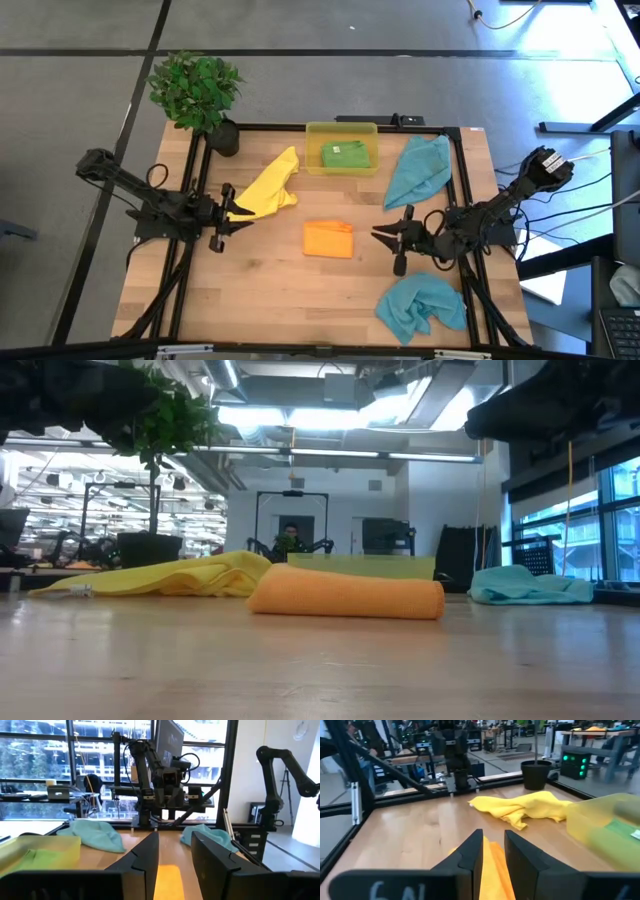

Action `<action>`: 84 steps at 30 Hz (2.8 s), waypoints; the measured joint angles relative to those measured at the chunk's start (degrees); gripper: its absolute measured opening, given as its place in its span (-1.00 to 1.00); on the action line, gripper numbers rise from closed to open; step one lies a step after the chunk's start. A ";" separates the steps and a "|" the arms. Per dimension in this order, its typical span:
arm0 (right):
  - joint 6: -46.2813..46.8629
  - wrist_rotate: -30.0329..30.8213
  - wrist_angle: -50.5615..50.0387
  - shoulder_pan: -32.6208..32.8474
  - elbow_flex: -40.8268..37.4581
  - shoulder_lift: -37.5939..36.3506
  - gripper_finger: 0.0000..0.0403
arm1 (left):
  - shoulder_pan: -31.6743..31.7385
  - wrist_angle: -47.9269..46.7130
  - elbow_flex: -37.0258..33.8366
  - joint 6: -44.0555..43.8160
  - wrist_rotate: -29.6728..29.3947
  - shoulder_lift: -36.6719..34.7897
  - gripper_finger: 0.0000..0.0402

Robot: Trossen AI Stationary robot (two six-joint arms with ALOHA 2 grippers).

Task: Fold microfiber towels
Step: Stack the folded orange microfiber cloth on top of the green microfiber cloth

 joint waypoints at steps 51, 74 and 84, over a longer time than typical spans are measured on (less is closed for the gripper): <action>0.50 -1.98 -0.23 -0.46 0.11 0.02 -0.60 | 0.00 -0.09 0.02 0.05 0.04 0.03 -0.47; -2.55 -7.64 -15.97 -0.56 17.44 10.61 -0.60 | 0.00 -0.11 0.02 0.05 0.07 0.04 -0.47; -2.16 -16.99 -19.99 -2.43 22.90 16.22 -0.50 | 0.02 -0.11 0.02 0.05 0.07 0.04 -0.47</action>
